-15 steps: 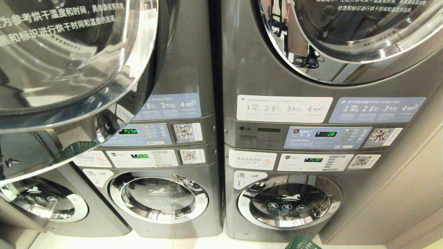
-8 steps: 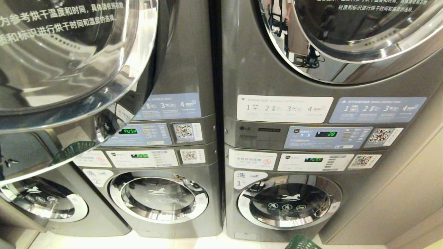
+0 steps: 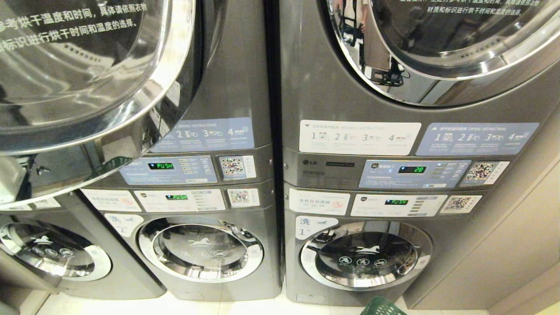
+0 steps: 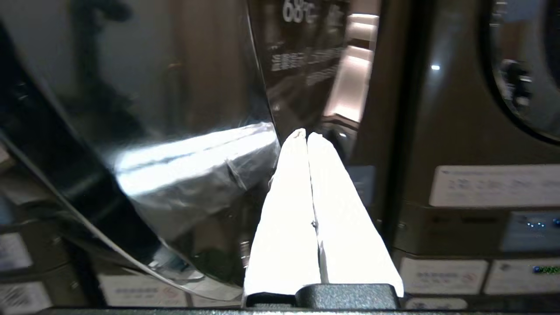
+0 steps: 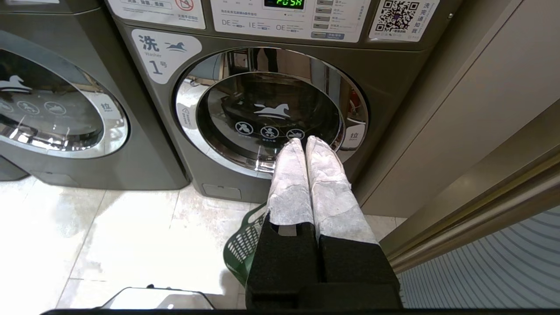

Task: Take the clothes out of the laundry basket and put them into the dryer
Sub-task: Close the dryer

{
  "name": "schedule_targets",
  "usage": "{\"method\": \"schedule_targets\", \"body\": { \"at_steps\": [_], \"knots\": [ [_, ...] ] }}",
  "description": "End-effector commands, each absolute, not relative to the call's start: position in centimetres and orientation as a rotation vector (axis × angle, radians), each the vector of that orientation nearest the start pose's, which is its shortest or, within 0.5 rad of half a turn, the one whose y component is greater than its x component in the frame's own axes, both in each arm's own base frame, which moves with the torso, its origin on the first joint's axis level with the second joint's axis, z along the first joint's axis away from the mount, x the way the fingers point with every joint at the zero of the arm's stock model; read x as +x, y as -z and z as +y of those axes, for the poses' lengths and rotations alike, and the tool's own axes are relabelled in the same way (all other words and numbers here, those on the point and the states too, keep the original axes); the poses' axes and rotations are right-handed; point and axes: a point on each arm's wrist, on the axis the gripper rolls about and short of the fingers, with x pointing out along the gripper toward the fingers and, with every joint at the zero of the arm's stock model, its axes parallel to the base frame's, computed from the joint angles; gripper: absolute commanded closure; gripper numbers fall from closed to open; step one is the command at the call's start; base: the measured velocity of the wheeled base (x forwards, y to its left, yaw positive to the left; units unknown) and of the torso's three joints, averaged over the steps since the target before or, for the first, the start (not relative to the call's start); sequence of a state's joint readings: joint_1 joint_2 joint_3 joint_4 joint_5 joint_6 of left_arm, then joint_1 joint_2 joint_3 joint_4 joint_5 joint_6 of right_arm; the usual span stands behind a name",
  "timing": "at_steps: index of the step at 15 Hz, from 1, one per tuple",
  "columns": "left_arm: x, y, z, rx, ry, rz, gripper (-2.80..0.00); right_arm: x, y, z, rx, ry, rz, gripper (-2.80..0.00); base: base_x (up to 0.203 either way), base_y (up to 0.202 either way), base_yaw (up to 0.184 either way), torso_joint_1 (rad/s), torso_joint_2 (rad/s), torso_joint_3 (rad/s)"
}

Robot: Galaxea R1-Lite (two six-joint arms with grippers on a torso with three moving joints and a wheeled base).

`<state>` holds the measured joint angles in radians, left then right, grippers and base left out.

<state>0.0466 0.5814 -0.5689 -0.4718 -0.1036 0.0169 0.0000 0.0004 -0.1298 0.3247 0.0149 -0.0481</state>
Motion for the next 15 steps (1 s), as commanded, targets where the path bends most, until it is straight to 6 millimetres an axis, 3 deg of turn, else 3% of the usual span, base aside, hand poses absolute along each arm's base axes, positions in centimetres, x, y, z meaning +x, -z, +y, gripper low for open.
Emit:
{"method": "schedule_targets", "body": {
  "at_steps": [1,8,15],
  "knots": [
    [3.7,-29.1,0.1,0.029,-0.031,-0.415,0.0,-3.6,-7.8,0.0,-0.046,-0.018,0.195,0.0,0.0,0.0,0.0,0.0,0.0,0.0],
    [11.1,-31.7,1.2,-0.009,-0.246,-0.433,0.0,-3.6,-7.8,0.0,-0.046,-0.019,0.194,0.0,0.0,0.0,0.0,0.0,0.0,0.0],
    [19.0,-33.0,5.1,-0.04,-0.394,-0.455,0.0,-3.6,-7.8,0.0,-0.038,-0.018,0.195,0.0,0.0,0.0,0.0,0.0,0.0,0.0]
  ]
}}
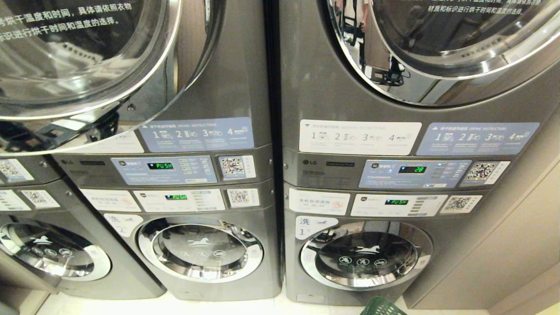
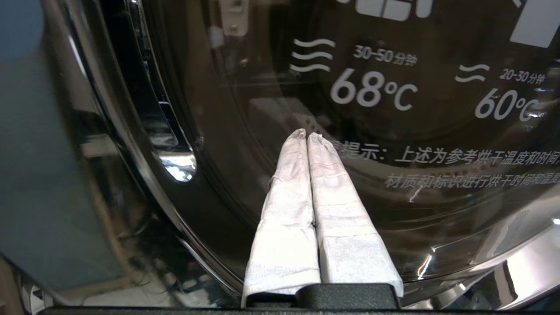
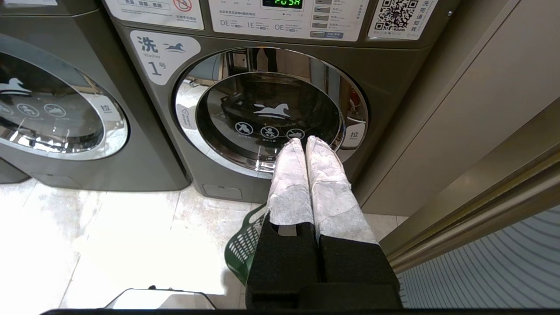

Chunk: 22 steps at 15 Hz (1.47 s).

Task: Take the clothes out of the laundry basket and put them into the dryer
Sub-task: Close the dryer

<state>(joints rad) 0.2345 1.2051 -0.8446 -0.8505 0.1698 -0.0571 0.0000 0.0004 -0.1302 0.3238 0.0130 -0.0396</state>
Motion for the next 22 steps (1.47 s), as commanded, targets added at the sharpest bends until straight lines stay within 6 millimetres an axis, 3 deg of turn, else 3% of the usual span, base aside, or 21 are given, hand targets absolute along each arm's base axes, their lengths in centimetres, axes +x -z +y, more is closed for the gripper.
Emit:
{"method": "schedule_targets", "body": {
  "at_steps": [1,5,10,15,18,22],
  "knots": [
    [20.0,-33.1,5.4,-0.042,-0.393,-0.463,0.0,-3.6,-7.8,0.0,-0.038,-0.016,0.194,0.0,0.0,0.0,0.0,0.0,0.0,0.0],
    [24.3,-34.7,7.4,-0.028,-0.423,-0.543,0.0,-3.6,-7.8,0.0,-0.038,-0.018,0.195,0.0,0.0,0.0,0.0,0.0,0.0,0.0],
    [28.1,-33.4,13.8,-0.034,-0.542,-0.531,0.0,-3.6,-7.8,0.0,-0.041,-0.018,0.194,0.0,0.0,0.0,0.0,0.0,0.0,0.0],
    [30.6,-31.6,15.1,-0.015,-0.38,-0.526,0.0,-3.6,-7.8,0.0,-0.042,-0.018,0.193,0.0,0.0,0.0,0.0,0.0,0.0,0.0],
    [30.1,-33.4,12.6,-0.004,-0.275,-0.601,0.0,-3.6,-7.8,0.0,-0.041,-0.018,0.194,0.0,0.0,0.0,0.0,0.0,0.0,0.0],
    [25.5,-37.7,6.2,0.094,0.057,-0.756,0.0,-3.6,-7.8,0.0,-0.046,-0.018,0.194,0.0,0.0,0.0,0.0,0.0,0.0,0.0]
  ]
}}
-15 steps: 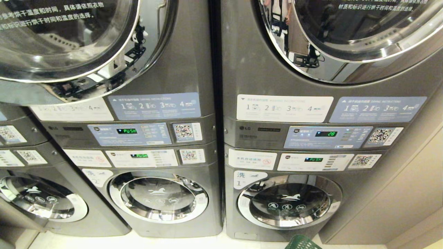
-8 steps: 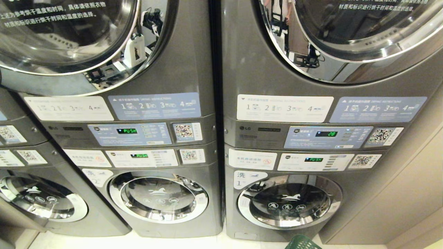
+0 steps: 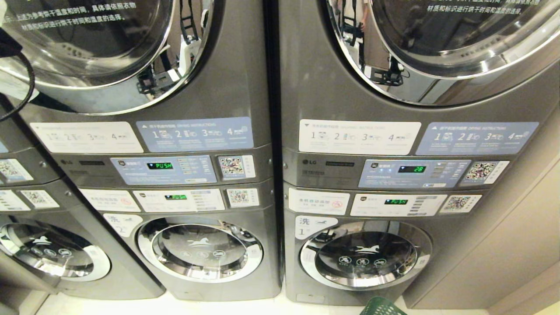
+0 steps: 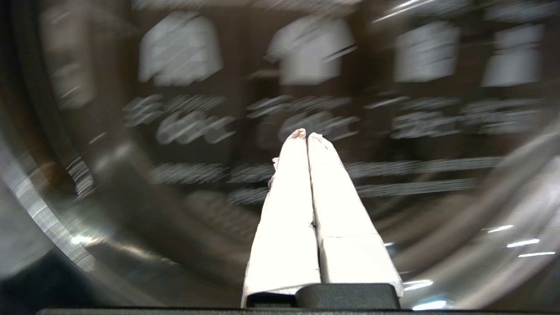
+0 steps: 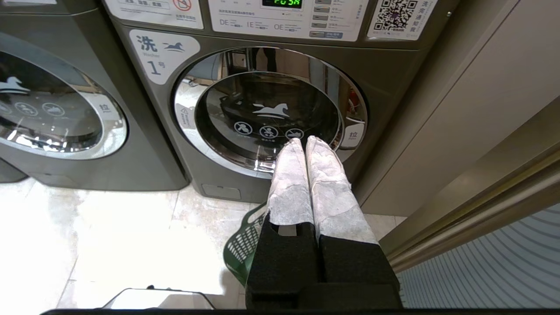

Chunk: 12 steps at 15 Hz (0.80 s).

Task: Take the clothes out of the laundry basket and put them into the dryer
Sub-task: Close the dryer

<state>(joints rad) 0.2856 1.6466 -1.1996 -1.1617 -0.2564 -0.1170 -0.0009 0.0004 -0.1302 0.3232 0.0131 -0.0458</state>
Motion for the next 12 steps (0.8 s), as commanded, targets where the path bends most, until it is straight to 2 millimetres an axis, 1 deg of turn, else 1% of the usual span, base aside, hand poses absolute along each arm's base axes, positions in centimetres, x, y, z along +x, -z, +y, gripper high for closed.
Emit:
{"method": "schedule_targets", "body": {
  "at_steps": [1,2,3,4,5,6,7,9,10,11,12],
  "knots": [
    [23.8,-38.5,4.8,0.136,0.132,-0.787,0.0,-3.6,-7.8,0.0,-0.046,-0.018,0.194,0.0,0.0,0.0,0.0,0.0,0.0,0.0],
    [22.5,-38.9,3.7,0.17,0.192,-0.802,0.0,-3.6,-7.8,0.0,-0.046,-0.02,0.194,0.0,0.0,0.0,0.0,0.0,0.0,0.0],
    [20.5,-39.2,2.7,0.195,0.239,-0.824,0.0,-3.6,-7.8,0.0,-0.046,-0.019,0.193,0.0,0.0,0.0,0.0,0.0,0.0,0.0],
    [18.2,-38.8,1.8,0.205,0.286,-0.825,0.0,-3.6,-7.8,0.0,-0.046,-0.02,0.195,0.0,0.0,0.0,0.0,0.0,0.0,0.0],
    [16.4,-37.1,1.1,0.196,0.33,-0.777,0.0,-3.6,-7.8,0.0,-0.046,-0.019,0.194,0.0,0.0,0.0,0.0,0.0,0.0,0.0],
    [14.4,-34.6,0.6,0.178,0.364,-0.702,0.0,-3.6,-7.8,0.0,-0.047,-0.02,0.194,0.0,0.0,0.0,0.0,0.0,0.0,0.0],
    [11.1,-32.0,0.1,0.162,0.385,-0.64,0.0,-3.6,-7.7,0.0,-0.047,-0.02,0.195,0.0,0.0,0.0,0.0,0.0,0.0,0.0],
    [4.7,-27.9,-0.6,0.14,0.385,-0.562,0.0,-3.6,-7.7,0.0,-0.046,-0.018,0.194,0.0,0.0,0.0,0.0,0.0,0.0,0.0],
    [2.0,-25.1,-0.8,0.118,0.374,-0.483,0.0,-3.6,-7.7,0.0,-0.049,-0.019,0.195,0.0,0.0,0.0,0.0,0.0,0.0,0.0],
    [0.2,-22.5,-1.0,0.103,0.355,-0.424,0.0,-3.6,-7.7,0.0,-0.049,-0.02,0.194,0.0,0.0,0.0,0.0,0.0,0.0,0.0],
    [-0.4,-19.4,-1.0,0.077,0.325,-0.32,0.0,-3.6,-7.7,0.0,-0.049,-0.02,0.193,0.0,0.0,0.0,0.0,0.0,0.0,0.0]
  ]
}}
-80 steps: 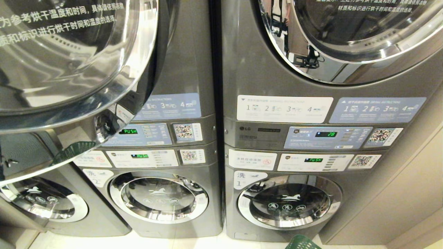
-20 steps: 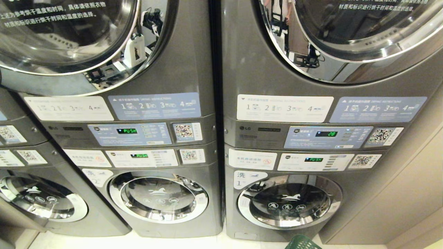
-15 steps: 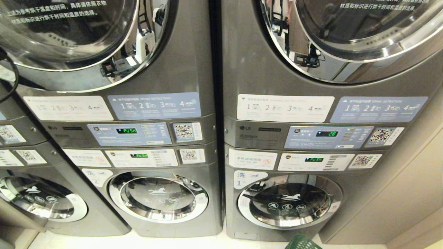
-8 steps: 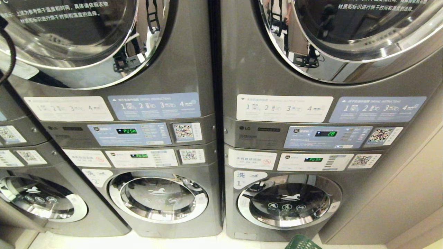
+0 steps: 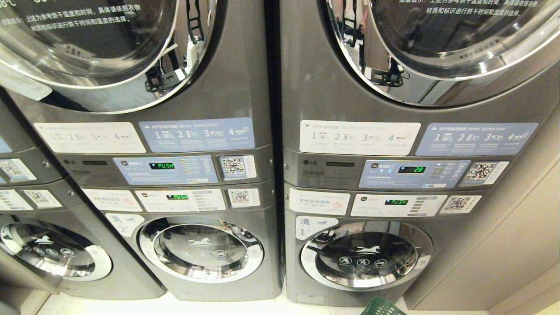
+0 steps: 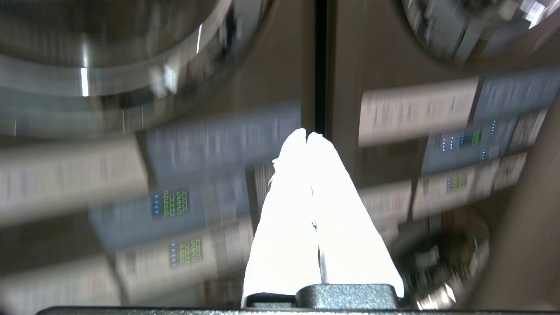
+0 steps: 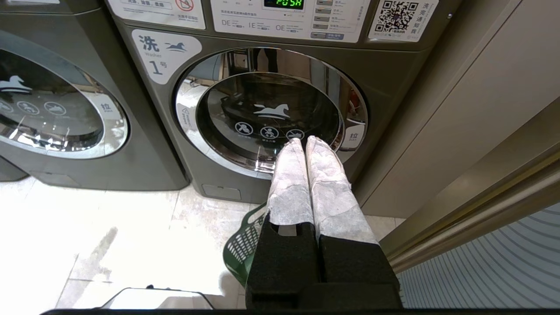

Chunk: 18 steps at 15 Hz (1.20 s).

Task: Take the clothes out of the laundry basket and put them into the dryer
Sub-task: Close the dryer

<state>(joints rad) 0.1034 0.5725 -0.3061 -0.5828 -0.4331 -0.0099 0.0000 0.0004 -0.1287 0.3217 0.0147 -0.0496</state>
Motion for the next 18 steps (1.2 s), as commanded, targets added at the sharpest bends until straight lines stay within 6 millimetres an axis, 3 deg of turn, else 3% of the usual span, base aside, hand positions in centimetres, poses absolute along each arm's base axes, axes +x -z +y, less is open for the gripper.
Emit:
{"method": "schedule_targets", "body": {
  "at_steps": [1,2,4,8,11,16,18],
  "knots": [
    [-0.4,-15.9,-0.9,0.042,0.275,-0.174,0.0,-3.6,-7.7,0.0,-0.049,-0.02,0.193,0.0,0.0,0.0,0.0,0.0,0.0,0.0],
    [-0.2,-12.4,-0.7,0.012,0.185,0.021,0.0,-3.6,-7.7,0.0,-0.045,-0.017,0.193,0.0,0.0,0.0,0.0,0.0,0.0,0.0],
    [-0.1,-9.1,-0.2,0.038,-0.015,0.24,0.0,-3.6,-7.7,0.0,-0.045,-0.017,0.194,0.0,0.0,0.0,0.0,0.0,0.0,0.0],
    [-0.2,-8.8,-0.2,0.039,0.179,0.256,0.0,-3.6,-7.7,0.0,-0.049,-0.022,0.194,0.0,0.0,0.0,0.0,0.0,0.0,0.0],
    [0.0,-8.3,0.1,0.066,0.08,0.25,0.0,-3.6,-7.7,0.0,-0.046,-0.018,0.195,0.0,0.0,0.0,0.0,0.0,0.0,0.0],
    [-0.3,-7.8,0.0,0.099,0.069,0.283,0.0,-3.6,-7.7,0.0,-0.043,-0.015,0.196,0.0,0.0,0.0,0.0,0.0,0.0,0.0],
    [-0.9,-7.8,0.0,0.1,0.051,0.205,0.0,-3.6,-7.8,0.0,-0.039,-0.01,0.195,0.0,0.0,0.0,0.0,0.0,0.0,0.0]
  ]
}}
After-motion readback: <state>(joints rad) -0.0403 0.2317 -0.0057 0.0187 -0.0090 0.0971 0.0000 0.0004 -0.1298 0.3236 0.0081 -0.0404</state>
